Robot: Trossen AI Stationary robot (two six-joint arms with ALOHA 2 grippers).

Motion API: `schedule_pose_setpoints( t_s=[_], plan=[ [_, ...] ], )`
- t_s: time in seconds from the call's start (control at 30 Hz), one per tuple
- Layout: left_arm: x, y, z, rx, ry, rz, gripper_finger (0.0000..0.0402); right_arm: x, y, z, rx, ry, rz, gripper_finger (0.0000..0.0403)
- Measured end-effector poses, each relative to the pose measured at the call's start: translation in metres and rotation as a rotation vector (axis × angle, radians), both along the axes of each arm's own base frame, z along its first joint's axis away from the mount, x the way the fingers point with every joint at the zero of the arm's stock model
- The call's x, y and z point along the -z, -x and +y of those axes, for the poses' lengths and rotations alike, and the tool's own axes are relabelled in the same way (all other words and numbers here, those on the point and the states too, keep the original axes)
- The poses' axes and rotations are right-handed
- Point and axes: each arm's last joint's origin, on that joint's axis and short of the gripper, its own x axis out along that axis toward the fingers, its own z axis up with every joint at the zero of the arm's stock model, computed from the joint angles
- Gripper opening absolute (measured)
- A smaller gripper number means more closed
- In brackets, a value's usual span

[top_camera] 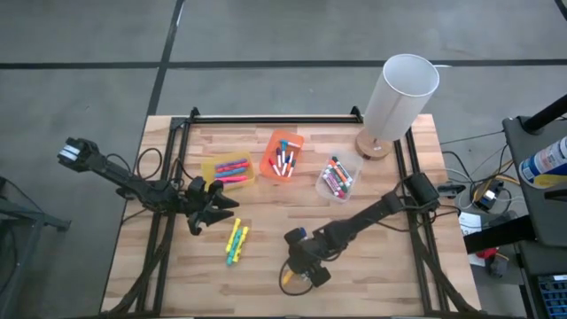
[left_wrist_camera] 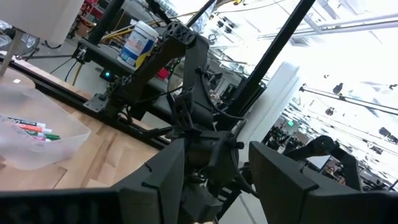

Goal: Pick & Place Markers
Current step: Put the yellow highlighter pen into the yellow bin

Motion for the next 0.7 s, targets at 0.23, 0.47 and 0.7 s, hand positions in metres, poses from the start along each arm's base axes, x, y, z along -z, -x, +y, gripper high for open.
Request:
schedule_pose_setpoints(
  t_s=[0.23, 0.47, 0.7],
  plan=[
    [0.000, 0.000, 0.000, 0.000, 0.000, 0.002, 0.0174, 0.001, -0.002, -0.005, 0.019, 0.008, 0.001, 0.0187],
    [0.000, 0.000, 0.000, 0.002, 0.005, 0.003, 0.0174, -0.002, -0.008, -0.011, 0.040, 0.012, -0.004, 0.0089],
    [0.000, 0.000, 0.000, -0.020, -0.022, 0.001, 0.0174, -0.014, -0.019, -0.019, 0.081, 0.056, -0.002, 0.0051]
  ],
)
